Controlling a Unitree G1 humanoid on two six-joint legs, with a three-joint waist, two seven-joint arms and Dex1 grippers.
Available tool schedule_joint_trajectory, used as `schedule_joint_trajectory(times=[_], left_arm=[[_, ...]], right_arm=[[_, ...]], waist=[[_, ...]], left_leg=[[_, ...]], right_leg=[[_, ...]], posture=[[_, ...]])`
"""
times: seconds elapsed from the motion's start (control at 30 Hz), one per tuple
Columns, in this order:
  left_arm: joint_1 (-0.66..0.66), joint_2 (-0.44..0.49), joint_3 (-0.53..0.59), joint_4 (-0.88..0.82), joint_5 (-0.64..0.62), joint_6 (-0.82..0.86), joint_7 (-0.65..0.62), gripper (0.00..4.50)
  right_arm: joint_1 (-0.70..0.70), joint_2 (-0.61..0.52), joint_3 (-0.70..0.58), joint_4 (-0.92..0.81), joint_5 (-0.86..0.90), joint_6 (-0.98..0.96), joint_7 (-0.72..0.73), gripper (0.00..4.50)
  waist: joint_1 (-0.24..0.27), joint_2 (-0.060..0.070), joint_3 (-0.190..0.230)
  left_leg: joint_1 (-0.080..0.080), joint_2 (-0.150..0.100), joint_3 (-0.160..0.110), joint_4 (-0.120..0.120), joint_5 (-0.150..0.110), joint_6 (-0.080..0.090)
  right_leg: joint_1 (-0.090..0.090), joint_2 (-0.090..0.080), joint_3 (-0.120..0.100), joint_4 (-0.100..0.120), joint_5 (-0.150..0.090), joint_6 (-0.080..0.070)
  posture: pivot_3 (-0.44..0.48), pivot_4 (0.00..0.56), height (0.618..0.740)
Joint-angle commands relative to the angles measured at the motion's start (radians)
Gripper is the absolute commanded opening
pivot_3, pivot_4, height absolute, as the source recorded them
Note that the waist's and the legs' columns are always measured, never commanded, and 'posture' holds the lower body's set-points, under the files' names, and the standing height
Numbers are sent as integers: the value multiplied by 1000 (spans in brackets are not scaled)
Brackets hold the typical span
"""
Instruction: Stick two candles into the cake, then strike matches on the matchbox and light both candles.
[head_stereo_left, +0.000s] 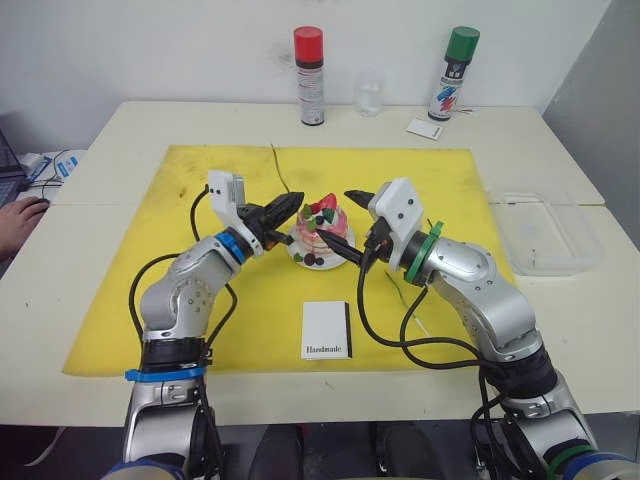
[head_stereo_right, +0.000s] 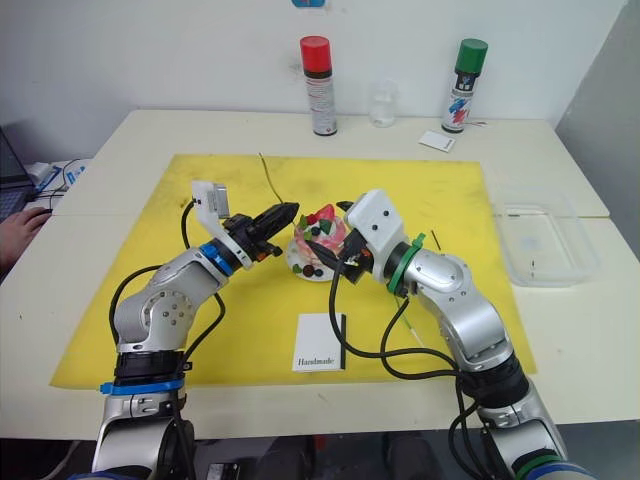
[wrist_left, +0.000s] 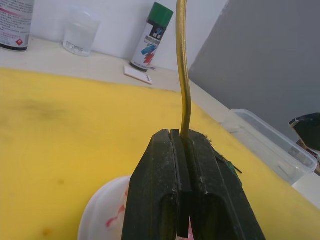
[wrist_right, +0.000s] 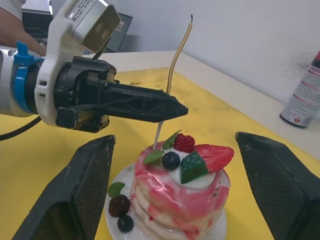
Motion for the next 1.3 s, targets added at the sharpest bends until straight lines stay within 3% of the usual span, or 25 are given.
schedule_joint_trajectory(times=[0.03,0.37,0.67,0.93,1.17,1.3], left_arm=[[17,-1,-22,-46,36,-61,-17,0],[81,-21,-92,-14,187,-267,-11,0],[109,-48,-90,-27,184,-278,14,0],[90,-31,-63,-47,168,-246,35,2381],[168,31,-18,-208,107,-140,41,4477],[194,89,13,-282,80,-83,43,4477]], right_arm=[[-4,3,-23,-44,1,-7,-8,4033],[-1,2,-21,-45,2,-9,-5,4033],[1,0,-22,-47,4,-5,-4,4033],[0,0,-22,-45,4,-7,-5,4060],[4,-2,-26,-49,6,-3,-6,4060],[5,-3,-28,-48,12,0,1,4060]], waist=[[0,0,0],[0,0,0],[0,0,0],[0,0,0],[-2,0,0],[-2,0,0]], left_leg=[[0,0,0,0,0,0],[0,0,0,0,0,0],[0,0,0,0,0,0],[0,0,0,0,0,0],[0,0,0,-1,0,0],[0,1,0,-2,0,0]], right_leg=[[0,0,0,0,0,0],[0,0,0,0,0,0],[0,0,0,0,0,0],[0,0,0,0,0,0],[0,0,0,-1,0,0],[-1,0,0,0,0,0]], posture=[[0,150,740],[0,150,740],[0,150,740],[0,150,740],[0,150,740],[0,150,740]])
